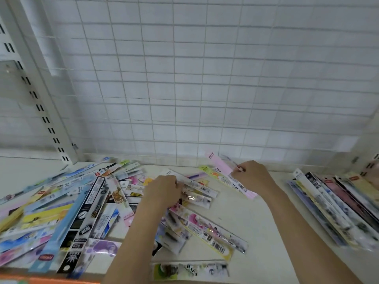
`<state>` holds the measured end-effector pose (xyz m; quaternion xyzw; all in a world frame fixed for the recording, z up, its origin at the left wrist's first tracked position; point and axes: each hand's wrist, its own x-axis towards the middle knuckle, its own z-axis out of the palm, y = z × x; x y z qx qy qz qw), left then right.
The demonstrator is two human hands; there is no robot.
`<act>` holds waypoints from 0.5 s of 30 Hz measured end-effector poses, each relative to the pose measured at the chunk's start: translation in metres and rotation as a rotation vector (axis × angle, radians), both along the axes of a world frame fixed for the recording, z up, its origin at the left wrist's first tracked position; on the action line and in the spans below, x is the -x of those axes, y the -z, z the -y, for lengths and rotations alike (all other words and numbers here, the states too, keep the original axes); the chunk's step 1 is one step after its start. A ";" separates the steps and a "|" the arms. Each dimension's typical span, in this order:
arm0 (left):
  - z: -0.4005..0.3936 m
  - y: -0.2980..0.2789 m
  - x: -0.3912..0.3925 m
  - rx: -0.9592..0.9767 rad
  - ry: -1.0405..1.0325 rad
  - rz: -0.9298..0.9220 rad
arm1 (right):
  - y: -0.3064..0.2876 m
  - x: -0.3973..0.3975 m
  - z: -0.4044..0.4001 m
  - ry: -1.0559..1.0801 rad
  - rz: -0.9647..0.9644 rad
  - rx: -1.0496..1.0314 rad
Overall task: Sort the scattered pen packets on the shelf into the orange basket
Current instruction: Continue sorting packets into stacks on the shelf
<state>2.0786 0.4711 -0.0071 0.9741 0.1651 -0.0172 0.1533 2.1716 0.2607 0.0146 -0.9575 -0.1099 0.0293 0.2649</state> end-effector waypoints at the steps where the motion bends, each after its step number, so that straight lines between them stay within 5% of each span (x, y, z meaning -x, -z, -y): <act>1: 0.001 -0.002 0.001 0.005 -0.014 0.015 | 0.001 0.000 0.001 0.005 -0.001 0.001; 8: 0.003 -0.004 0.010 0.077 -0.102 0.065 | 0.005 -0.002 -0.001 0.029 -0.019 0.031; 15: -0.005 -0.026 0.019 0.426 -0.201 0.244 | 0.005 -0.002 0.001 0.053 0.005 -0.069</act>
